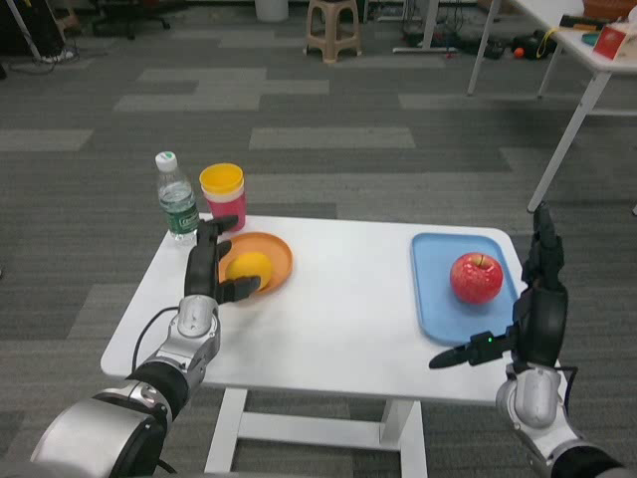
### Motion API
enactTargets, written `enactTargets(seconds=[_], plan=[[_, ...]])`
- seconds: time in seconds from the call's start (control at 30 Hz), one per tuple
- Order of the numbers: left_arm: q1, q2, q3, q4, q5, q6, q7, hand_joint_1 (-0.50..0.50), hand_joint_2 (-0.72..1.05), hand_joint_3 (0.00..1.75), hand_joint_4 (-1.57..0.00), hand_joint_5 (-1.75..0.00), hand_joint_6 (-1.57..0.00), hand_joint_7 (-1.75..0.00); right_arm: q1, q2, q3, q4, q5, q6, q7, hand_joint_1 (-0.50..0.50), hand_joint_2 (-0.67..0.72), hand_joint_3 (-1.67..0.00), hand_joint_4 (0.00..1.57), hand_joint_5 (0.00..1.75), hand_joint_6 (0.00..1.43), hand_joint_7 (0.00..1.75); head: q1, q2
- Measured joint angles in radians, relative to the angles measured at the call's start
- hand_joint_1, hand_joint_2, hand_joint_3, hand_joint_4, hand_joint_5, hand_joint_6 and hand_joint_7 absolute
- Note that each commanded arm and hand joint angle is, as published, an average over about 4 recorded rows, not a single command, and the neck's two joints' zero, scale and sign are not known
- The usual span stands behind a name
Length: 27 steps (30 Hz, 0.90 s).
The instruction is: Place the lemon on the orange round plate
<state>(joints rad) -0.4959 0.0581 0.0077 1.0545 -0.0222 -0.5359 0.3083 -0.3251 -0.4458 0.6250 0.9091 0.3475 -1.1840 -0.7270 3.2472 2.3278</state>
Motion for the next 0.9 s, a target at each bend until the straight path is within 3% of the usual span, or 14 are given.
enactTargets(seconds=[0.2,0.4,0.63,0.7,0.77,0.9], plan=[[0.112,0.008,-0.014,-0.160,-0.075,-0.176,-0.054,0.50,1.05,0.09,0.00,-0.67,0.00,-0.91,-0.002,0.000,-0.002,0.000,0.000,0.000,0.000,-0.21,0.47,0.00,0.11,0.00,0.00,0.00,-0.003,-0.003],[0.166,0.039,-0.107,-0.259,-0.233,-0.347,-0.108,0.50,0.98,0.09,0.00,-0.54,0.00,-0.91,-0.002,0.001,-0.005,0.001,0.000,0.000,0.000,-0.21,0.47,0.00,0.11,0.00,0.00,0.00,0.001,-0.005],[0.214,0.071,-0.247,-0.386,-0.345,-0.382,-0.162,0.50,1.05,0.09,0.00,-0.51,0.00,-0.91,-0.002,0.001,-0.005,0.004,0.000,0.000,0.000,-0.21,0.47,0.00,0.11,0.00,0.00,0.00,-0.002,-0.001],[0.216,0.081,-0.309,-0.393,-0.396,-0.398,-0.169,0.50,0.91,0.09,0.00,-0.46,-0.03,-0.91,-0.002,0.000,-0.005,0.004,0.000,0.000,0.000,-0.21,0.47,0.00,0.11,0.00,0.00,0.00,-0.003,-0.001],[0.215,0.091,-0.389,-0.395,-0.467,-0.416,-0.176,0.50,0.69,0.09,0.00,-0.41,-0.18,-0.91,-0.002,0.001,-0.005,0.004,0.000,0.000,0.000,-0.21,0.47,0.00,0.11,0.00,0.00,0.00,-0.003,-0.002],[0.193,0.102,-0.503,-0.410,-0.579,-0.427,-0.185,0.50,0.52,0.09,0.00,-0.31,-0.71,-0.91,-0.002,0.001,-0.005,0.005,0.000,0.000,0.000,-0.21,0.47,0.00,0.11,0.00,0.00,0.00,-0.008,-0.001]])
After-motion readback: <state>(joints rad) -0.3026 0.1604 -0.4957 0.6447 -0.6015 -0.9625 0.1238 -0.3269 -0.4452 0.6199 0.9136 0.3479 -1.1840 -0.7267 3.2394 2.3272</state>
